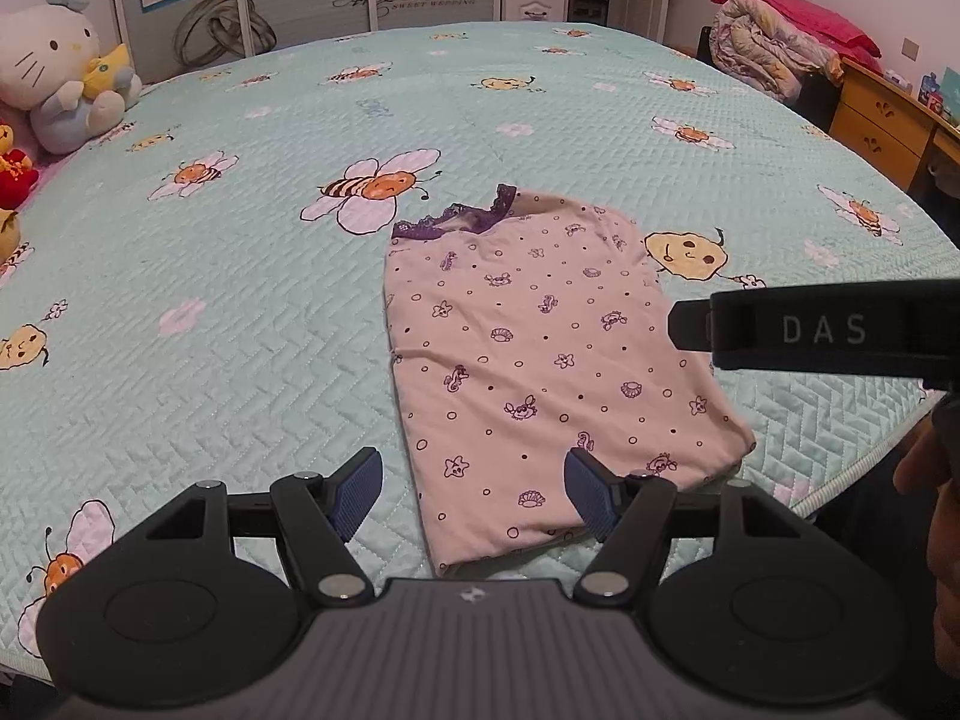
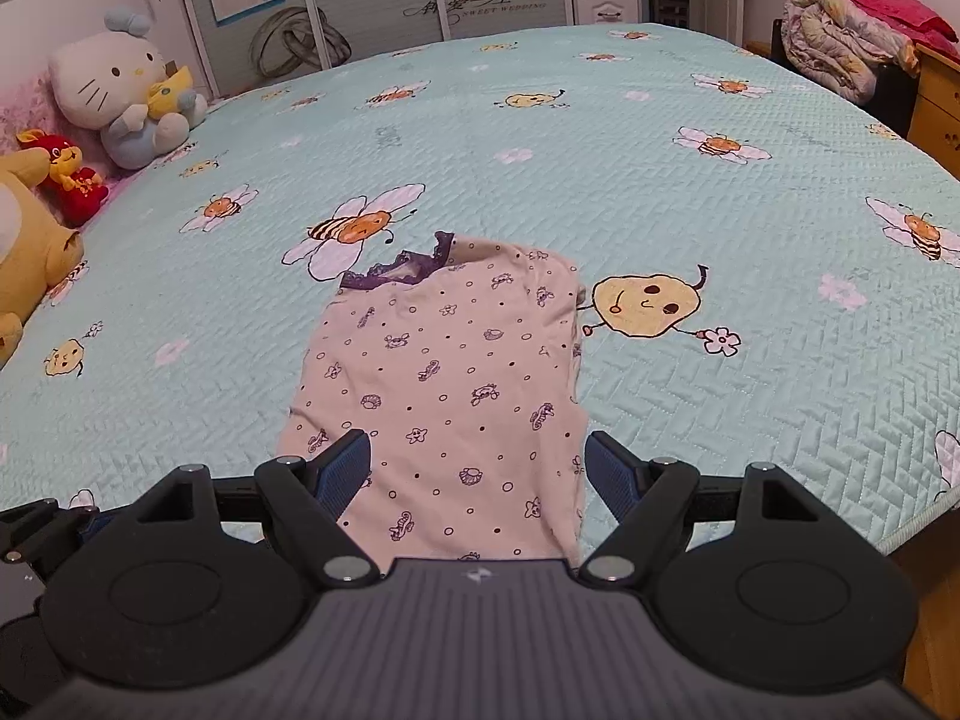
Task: Fold clothes
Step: 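Release the nightgown and hold both grippers open above it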
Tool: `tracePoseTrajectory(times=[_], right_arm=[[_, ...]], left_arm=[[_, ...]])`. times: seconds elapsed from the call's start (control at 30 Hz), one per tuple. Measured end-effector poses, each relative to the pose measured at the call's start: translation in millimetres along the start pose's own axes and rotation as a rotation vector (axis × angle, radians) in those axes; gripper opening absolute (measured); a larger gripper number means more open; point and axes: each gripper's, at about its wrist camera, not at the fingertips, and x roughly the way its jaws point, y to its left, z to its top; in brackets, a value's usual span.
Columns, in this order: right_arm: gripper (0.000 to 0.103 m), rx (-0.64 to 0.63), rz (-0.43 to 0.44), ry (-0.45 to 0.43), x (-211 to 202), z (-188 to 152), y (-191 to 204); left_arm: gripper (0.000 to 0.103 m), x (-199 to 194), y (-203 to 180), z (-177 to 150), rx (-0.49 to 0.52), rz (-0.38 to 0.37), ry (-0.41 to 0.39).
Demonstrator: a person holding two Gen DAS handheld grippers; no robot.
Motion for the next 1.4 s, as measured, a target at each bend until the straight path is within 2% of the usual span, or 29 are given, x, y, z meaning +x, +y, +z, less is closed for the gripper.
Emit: tracePoseTrajectory(times=[1.4], right_arm=[[0.078, -0.037, 0.017, 0.025, 6, -9, 12]], left_arm=[[0.070, 4, 4, -4, -0.024, -0.006, 0.023]])
